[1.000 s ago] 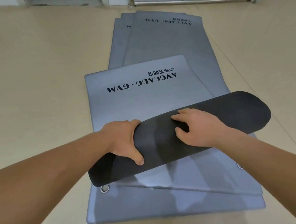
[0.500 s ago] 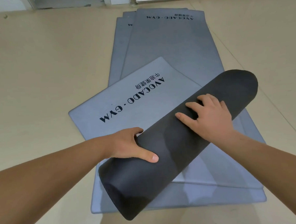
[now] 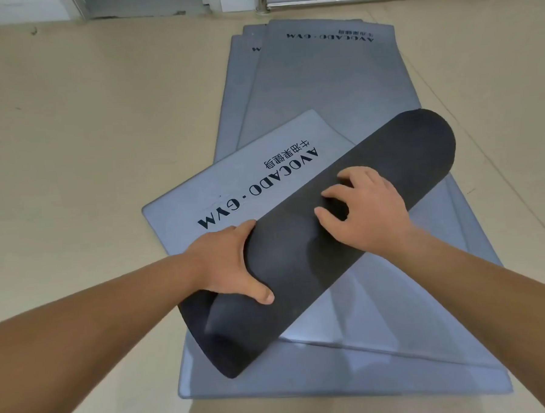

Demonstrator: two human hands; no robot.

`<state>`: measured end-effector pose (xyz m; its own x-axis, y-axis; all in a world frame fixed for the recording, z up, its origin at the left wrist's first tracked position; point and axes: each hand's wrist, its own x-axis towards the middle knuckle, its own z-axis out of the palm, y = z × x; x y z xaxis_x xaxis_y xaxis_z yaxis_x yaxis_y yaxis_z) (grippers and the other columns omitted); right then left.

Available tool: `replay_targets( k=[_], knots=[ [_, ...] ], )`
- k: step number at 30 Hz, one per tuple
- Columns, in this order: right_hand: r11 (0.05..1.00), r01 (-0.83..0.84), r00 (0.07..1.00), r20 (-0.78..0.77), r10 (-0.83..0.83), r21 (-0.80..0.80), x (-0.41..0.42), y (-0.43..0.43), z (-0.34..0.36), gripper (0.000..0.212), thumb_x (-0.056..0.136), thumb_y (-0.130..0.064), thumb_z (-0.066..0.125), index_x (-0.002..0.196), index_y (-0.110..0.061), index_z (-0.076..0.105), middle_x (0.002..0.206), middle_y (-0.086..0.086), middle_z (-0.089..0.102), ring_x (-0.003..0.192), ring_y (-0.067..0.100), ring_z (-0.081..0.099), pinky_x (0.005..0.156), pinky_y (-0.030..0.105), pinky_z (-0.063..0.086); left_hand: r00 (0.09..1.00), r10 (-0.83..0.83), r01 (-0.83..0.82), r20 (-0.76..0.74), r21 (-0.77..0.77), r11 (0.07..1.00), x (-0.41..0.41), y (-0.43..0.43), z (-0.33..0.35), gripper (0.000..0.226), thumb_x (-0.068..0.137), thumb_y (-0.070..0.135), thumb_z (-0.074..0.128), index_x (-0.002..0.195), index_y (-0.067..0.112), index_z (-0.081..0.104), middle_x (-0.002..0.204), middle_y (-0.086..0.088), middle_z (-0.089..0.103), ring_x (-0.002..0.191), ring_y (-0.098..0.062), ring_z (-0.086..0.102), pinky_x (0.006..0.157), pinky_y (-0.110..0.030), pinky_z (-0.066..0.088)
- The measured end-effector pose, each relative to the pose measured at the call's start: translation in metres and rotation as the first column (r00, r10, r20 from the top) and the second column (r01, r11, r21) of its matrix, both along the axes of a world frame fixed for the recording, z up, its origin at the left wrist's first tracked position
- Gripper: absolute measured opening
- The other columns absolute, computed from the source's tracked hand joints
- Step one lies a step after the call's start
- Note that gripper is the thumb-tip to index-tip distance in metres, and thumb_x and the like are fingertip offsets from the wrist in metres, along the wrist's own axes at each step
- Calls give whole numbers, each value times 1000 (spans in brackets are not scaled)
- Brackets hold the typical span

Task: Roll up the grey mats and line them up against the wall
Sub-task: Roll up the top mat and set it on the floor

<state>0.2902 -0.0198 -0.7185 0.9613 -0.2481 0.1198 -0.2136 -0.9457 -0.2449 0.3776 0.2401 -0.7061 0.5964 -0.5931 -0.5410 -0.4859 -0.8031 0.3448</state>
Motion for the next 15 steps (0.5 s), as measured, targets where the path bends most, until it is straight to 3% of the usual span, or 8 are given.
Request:
replay_targets(
  k=[3,5,7,12,13,15],
  knots=[
    [999,54,987,-149,-53,6,-21,11,-12,78,81,-83,34,151,-49,42,162,4,27,154,28,14,114,61,36,993,51,-53,-108,-15,998,21,8,-3,108,46,73,90,139,52,38,124,23,60,115,-15,60,96,-32,46],
    [987,119,968,-236,-90,112,-27,17,-18,80,82,-87,34,155,-60,18,170,-4,1,158,25,-8,116,59,36,976,104,-109,-191,-15,994,24,11,-9,108,43,72,91,136,53,40,123,26,59,116,-14,60,101,-34,48],
    [980,86,967,-250,-39,179,-27,22,-19,77,85,-83,38,155,-62,16,171,-9,-10,157,21,-19,114,58,39,941,148,-162,-304,-20,987,20,18,-19,110,42,69,95,136,50,42,123,26,61,114,-10,63,103,-37,51],
    [992,-4,983,-180,26,123,-6,36,-21,66,90,-78,41,152,-53,38,173,-5,8,159,18,-8,108,58,47,812,255,-354,-526,-96,930,-1,45,-35,101,57,53,99,143,45,48,125,24,67,112,-5,68,104,-37,54],
    [995,-13,988,-151,28,100,-1,41,-24,66,90,-78,40,150,-51,42,172,-3,14,159,20,-4,108,60,46,823,262,-355,-505,-96,930,-2,49,-34,102,60,55,97,147,43,45,131,24,63,118,-6,66,107,-36,52],
    [999,-19,987,-160,27,50,10,50,-27,65,90,-79,37,149,-51,43,170,-2,18,159,23,0,111,63,41,927,237,-270,-290,-77,960,3,53,-24,113,62,68,89,156,36,36,146,17,50,130,-14,57,110,-38,47]
  ],
)
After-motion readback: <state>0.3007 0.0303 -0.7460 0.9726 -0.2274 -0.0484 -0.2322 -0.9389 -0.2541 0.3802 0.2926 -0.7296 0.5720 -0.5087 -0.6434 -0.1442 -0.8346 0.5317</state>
